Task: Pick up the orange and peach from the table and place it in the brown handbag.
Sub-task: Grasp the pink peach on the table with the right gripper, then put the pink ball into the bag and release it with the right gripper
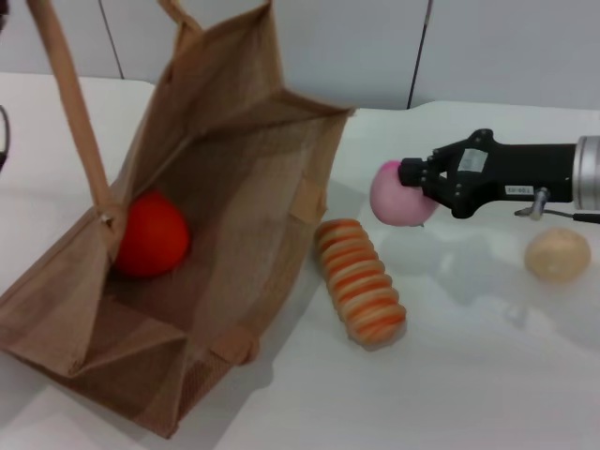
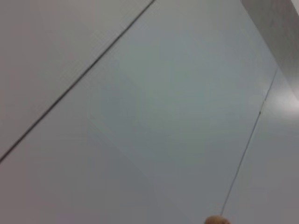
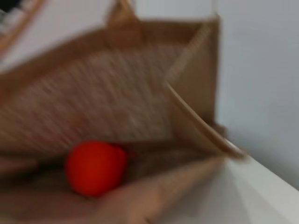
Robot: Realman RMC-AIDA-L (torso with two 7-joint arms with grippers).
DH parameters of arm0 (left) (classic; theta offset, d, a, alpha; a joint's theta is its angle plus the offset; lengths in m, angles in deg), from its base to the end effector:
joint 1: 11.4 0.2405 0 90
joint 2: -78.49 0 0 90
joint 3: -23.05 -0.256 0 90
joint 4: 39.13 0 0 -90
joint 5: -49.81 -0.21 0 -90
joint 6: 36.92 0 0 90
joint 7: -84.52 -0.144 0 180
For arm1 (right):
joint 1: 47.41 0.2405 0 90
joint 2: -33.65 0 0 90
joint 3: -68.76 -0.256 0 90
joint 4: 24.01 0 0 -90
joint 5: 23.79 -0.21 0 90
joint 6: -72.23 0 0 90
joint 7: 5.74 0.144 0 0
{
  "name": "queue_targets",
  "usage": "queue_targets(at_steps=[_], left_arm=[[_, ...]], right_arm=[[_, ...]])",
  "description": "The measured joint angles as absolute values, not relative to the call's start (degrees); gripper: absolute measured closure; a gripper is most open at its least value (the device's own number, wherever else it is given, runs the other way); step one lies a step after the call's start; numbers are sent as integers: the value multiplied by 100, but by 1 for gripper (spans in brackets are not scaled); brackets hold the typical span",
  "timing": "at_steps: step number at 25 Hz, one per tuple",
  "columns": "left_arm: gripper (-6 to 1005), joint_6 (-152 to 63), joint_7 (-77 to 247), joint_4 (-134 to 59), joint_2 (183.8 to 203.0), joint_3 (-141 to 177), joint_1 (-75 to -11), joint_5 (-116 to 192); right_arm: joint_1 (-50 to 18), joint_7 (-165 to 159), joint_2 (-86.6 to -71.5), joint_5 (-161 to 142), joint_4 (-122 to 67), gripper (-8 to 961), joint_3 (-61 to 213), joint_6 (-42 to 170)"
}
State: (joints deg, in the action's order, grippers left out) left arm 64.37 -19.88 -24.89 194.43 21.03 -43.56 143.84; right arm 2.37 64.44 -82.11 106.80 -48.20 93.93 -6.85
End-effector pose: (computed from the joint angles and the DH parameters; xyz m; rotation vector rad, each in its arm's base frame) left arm -0.2695 0.3380 0.0969 -1.6681 -0.6634 -1.7559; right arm 0.2087 0.4061 -0.0115 -2.7641 0.3345 0.5229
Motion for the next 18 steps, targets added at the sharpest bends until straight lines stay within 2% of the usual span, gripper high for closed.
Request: queue_targets(at_steps=[8, 18], left_arm=[[878, 6215, -2011, -2496, 19461, 2098, -4718, 13911], [877, 6276, -1935, -2555, 19470, 2094, -5195, 13404]], right_arm=[[511, 6292, -8219, 10406, -5035, 921, 9573, -2082], [1706, 6031, -8268, 10424, -3658, 919, 10289, -648]])
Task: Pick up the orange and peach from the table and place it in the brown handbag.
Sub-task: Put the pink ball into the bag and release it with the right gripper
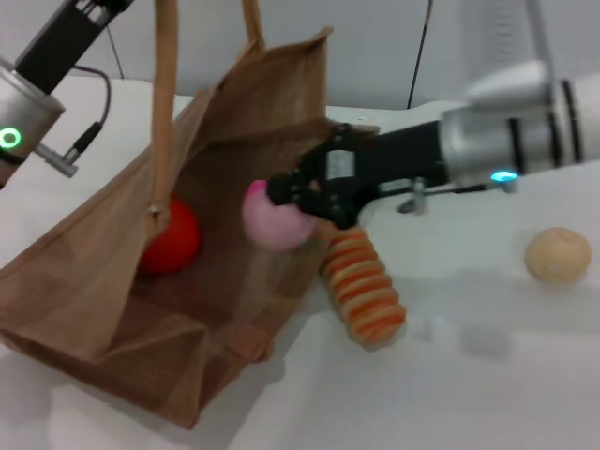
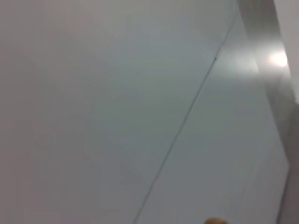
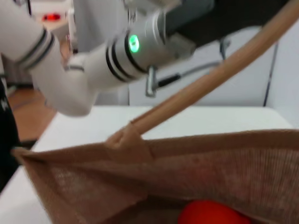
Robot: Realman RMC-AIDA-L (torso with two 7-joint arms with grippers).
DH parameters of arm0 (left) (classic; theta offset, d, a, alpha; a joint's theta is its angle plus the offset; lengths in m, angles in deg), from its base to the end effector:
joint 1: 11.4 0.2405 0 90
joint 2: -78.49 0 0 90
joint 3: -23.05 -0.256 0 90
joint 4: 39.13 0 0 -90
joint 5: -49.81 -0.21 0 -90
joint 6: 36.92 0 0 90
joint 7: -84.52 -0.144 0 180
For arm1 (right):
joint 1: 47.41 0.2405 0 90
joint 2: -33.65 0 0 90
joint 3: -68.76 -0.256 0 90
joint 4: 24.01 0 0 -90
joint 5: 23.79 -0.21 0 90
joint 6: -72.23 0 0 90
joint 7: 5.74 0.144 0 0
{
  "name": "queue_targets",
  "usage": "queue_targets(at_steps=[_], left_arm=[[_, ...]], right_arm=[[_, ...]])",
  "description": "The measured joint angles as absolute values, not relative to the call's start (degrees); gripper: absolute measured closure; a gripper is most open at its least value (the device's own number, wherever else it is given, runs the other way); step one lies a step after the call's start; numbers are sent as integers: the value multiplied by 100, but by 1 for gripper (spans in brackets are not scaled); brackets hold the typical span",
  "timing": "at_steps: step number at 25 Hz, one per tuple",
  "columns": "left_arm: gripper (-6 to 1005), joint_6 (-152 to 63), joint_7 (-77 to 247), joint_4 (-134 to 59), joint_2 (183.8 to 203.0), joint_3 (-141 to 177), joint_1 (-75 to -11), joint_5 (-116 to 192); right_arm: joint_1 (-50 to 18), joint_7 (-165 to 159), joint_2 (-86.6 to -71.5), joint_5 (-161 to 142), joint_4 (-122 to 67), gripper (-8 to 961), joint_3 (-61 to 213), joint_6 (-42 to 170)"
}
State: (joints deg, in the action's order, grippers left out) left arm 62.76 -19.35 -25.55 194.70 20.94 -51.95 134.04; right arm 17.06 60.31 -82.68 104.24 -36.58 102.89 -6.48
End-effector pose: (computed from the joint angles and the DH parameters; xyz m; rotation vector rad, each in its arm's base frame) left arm -0.2157 0.3717 0.0682 -1.9359 -0.6610 -1.7642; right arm 0.1125 0.4061 -0.0650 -3.0409 -0.0231 0.5406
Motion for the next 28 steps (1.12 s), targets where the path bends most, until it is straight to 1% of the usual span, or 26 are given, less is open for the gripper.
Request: queue_targets(at_steps=[6, 10, 15, 21, 23, 28], left_arm=[[877, 6577, -1872, -2588, 19469, 2094, -5322, 13232], [877, 6752, -1805, -2588, 19468, 2094, -5331, 13231], [877, 6914, -1794, -2588, 19468, 2140, -5308, 13269], [877, 7059, -1755, -2586, 19447, 2170, -5177, 13442], [877, 7064, -1750, -2586, 19443, 2172, -5120, 13526], [877, 7066, -1749, -2586, 19436, 2173, -4994, 13676]], right_arm=[[2344, 5816, -8302, 10460, -2896, 917, 10531, 485], [2636, 5415, -8326, 10468, -2468, 915, 10515, 1088], [2661, 4722, -8349, 10431, -2294, 913, 10379, 1224], [2468, 3607, -8333, 10417, -1985, 911, 9586, 1555], [2373, 3242, -8330, 10417, -1947, 685, 9388, 1647], [2169, 2299, -8327, 10418, -1681, 483, 8798, 1988]])
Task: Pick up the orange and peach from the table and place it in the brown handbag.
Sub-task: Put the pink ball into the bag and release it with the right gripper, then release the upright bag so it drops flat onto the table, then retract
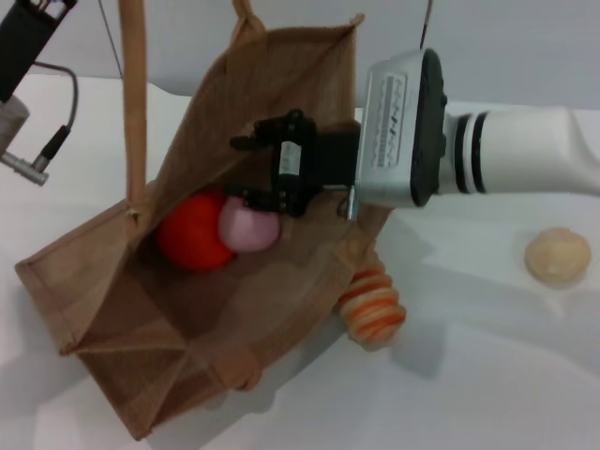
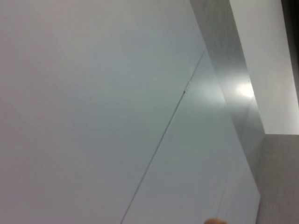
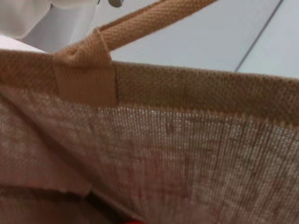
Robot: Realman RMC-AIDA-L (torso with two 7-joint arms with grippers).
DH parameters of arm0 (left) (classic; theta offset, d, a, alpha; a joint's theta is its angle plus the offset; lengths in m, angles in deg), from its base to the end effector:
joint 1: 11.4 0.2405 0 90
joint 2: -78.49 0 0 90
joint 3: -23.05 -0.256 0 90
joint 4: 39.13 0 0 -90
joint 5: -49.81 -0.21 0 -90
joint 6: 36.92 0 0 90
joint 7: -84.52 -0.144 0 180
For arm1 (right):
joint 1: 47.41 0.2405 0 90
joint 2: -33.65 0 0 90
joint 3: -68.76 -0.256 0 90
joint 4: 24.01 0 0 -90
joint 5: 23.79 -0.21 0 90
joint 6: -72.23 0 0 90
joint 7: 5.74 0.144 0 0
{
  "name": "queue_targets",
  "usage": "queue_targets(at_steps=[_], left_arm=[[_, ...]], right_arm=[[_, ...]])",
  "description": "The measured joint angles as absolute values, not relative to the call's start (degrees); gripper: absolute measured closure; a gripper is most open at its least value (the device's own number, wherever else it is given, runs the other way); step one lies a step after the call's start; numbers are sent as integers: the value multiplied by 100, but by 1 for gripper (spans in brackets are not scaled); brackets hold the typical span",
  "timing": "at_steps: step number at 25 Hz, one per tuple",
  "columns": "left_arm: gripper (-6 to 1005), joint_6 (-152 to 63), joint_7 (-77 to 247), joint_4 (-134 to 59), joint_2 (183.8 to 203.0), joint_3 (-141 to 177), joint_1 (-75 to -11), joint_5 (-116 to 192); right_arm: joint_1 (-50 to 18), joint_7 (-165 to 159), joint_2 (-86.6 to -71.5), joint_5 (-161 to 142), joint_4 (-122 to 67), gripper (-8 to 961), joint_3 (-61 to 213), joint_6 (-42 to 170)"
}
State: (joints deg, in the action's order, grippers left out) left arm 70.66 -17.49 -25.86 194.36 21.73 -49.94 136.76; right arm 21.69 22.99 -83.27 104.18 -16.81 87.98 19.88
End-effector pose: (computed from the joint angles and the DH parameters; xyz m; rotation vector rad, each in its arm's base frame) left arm -0.2191 0.3507 0.0825 -1.8983 -0.5869 -1.9047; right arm 0.1052 0.4146 -0.1217 -2.7282 -0.4545 0.3956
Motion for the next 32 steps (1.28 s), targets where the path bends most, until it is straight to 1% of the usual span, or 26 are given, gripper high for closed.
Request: queue_targets(at_steps=[1, 6, 10, 17, 23, 26, 32], left_arm=[[877, 7067, -1749, -2586, 19431, 2173, -4957, 13708], [877, 7030, -1774, -2556, 19418, 2178, -4761, 13923], [877, 6896, -1805, -2542, 19416, 2182, -4634, 14108], [877, 6416, -1822, -2534, 19419, 2181, -4603, 14151], [877, 5950, -1945, -2524, 19428, 2096, -4664, 14019], [877, 5751, -2230, -2529, 19439, 2094, -4758, 13735], [830, 5513, -3193, -2561, 19460, 2094, -4989, 12958]], right_arm=[[2121, 2126, -8316, 10418, -1609, 443, 8658, 2012], [1817, 1837, -8271, 10425, -1556, 336, 8221, 1850], [1476, 1932, -8213, 10416, -1655, 251, 8094, 1237], [626, 2900, -8191, 10433, -2903, 109, 8074, -803], [-28, 3406, -8171, 9989, -3807, 110, 7957, -1959], [-329, 3518, -8111, 9611, -4061, 111, 7956, -2279], [-689, 3523, -8005, 8982, -4137, 112, 7957, -2574]])
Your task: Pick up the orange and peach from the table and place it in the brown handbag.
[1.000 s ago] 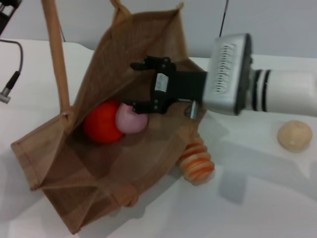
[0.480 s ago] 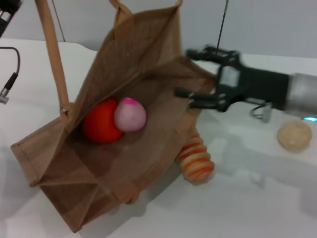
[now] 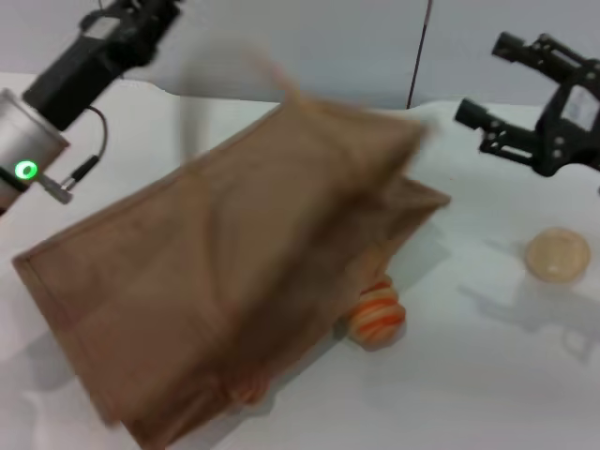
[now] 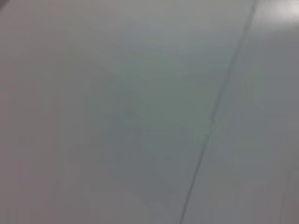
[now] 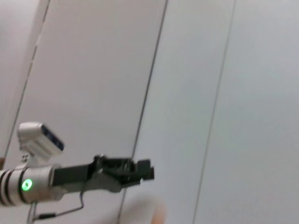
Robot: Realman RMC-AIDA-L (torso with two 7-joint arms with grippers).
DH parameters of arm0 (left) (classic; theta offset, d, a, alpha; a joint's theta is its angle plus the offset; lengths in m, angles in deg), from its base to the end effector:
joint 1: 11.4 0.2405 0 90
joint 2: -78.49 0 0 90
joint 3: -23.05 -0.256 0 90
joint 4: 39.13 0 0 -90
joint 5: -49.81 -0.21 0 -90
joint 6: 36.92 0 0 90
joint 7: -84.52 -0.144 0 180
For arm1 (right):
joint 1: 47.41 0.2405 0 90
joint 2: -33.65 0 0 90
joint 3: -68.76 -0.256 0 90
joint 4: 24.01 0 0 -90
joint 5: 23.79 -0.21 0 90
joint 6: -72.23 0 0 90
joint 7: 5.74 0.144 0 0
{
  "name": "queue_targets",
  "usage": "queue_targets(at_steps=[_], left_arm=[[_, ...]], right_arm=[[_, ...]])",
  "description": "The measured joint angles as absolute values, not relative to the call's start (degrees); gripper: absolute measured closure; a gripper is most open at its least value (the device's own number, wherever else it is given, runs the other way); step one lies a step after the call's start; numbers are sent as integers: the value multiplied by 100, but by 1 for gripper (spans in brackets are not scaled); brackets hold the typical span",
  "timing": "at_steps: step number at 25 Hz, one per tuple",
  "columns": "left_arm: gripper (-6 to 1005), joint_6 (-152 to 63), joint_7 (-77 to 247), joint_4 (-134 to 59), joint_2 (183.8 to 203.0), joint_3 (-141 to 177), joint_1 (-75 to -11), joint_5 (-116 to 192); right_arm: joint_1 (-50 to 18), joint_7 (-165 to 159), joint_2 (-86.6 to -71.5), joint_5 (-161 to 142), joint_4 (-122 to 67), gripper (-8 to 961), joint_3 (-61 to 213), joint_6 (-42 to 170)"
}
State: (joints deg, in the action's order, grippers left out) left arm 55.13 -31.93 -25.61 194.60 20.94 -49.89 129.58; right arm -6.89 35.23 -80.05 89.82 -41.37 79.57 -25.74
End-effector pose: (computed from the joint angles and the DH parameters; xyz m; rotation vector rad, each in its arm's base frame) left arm -0.2416 0.3740 0.0535 -1.9556 -0.5813 -1.4500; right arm 0.2258 0.3624 0.0374 -2.3496 -0.0720 1.0791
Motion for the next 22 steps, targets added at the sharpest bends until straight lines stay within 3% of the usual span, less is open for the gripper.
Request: queue_targets(at_steps=[5, 8, 13, 17, 22], left_arm=[[790, 5493, -4106, -2770, 19480, 2094, -5110, 12544], [542, 5480, -4766, -3036, 19481, 2135, -5141, 12515], [305, 5321, -6086, -3724, 19505, 2401, -4999, 12976], [236, 5236, -6984, -4187, 19526, 2472, -4849, 13552], [204, 5180, -7371, -4357, 19541, 2472, -4686, 14297]], right_arm=[[-778, 3514, -7989, 8778, -4141, 113, 7953, -2616], [-854, 3478, -7995, 8607, -4143, 114, 7859, -2588], [-1028, 3078, -8101, 8449, -4104, 115, 7284, -2253], [-1211, 2372, -8219, 8267, -3875, 116, 6548, -1885], [-1377, 1255, -8226, 8082, -3096, 117, 5572, -1455]])
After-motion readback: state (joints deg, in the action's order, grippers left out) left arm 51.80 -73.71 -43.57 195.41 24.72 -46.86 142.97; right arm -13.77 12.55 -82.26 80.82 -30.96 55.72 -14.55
